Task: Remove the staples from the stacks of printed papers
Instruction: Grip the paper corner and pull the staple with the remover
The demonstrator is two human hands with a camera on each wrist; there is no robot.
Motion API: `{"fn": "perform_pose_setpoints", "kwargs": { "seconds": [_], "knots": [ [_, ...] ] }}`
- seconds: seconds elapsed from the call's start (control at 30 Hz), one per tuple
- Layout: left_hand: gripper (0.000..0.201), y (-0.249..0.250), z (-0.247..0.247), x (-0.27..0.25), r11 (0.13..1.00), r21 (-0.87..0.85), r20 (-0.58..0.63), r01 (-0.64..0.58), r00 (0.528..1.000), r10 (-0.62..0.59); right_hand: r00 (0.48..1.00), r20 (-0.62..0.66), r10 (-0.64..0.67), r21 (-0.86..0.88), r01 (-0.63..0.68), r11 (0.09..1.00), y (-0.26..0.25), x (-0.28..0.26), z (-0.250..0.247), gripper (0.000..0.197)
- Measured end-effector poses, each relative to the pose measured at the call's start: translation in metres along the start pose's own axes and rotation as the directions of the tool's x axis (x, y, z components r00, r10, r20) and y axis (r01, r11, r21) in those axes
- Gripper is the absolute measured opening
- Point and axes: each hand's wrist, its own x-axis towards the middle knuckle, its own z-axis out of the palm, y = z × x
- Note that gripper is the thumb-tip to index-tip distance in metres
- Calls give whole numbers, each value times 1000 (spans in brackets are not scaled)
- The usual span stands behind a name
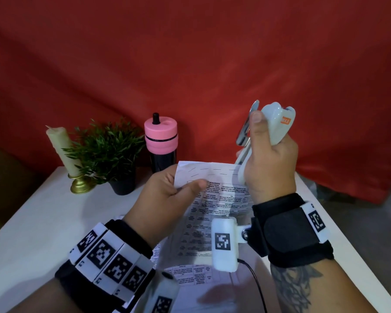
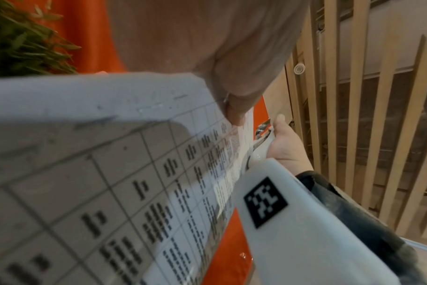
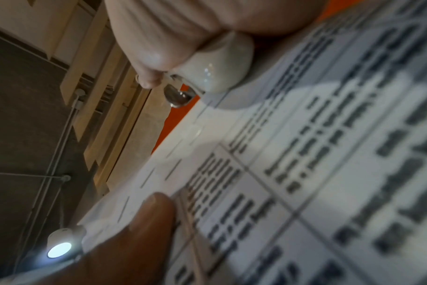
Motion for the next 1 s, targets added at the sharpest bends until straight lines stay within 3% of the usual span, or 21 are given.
{"fn": "perform_pose_setpoints", "kwargs": {
  "seconds": [0.17,0.27,0.4,0.47,0.53,0.63,0.9,1.0],
  "knots": [
    [31,-7,-4,5,995,99,50,29,998,-34,995,85,56,22,-58,998,15,-2,0,34],
    [29,-9,-10,6,979,153,69,-132,990,122,996,57,72,101,-77,992,20,-6,-7,44],
    [26,-1,-19,6,934,163,113,-318,946,303,997,-65,-32,141,41,989,20,-9,-18,28],
    [23,2,-23,6,813,339,161,-474,880,446,994,-95,-53,162,68,984,22,-9,-20,33],
    [20,-1,-24,6,580,557,262,-594,789,556,995,-93,-45,172,61,983,26,-9,-21,35],
    [21,-8,-25,7,463,617,317,-636,740,593,997,-59,-54,176,64,982,30,-12,-20,30],
    [27,-12,-27,4,464,611,345,-641,744,573,998,-27,-59,173,63,983,33,-16,-18,29],
    [48,-1,-25,5,540,622,258,-568,799,543,997,-45,-58,155,64,986,30,-13,-20,31]
  ]
}}
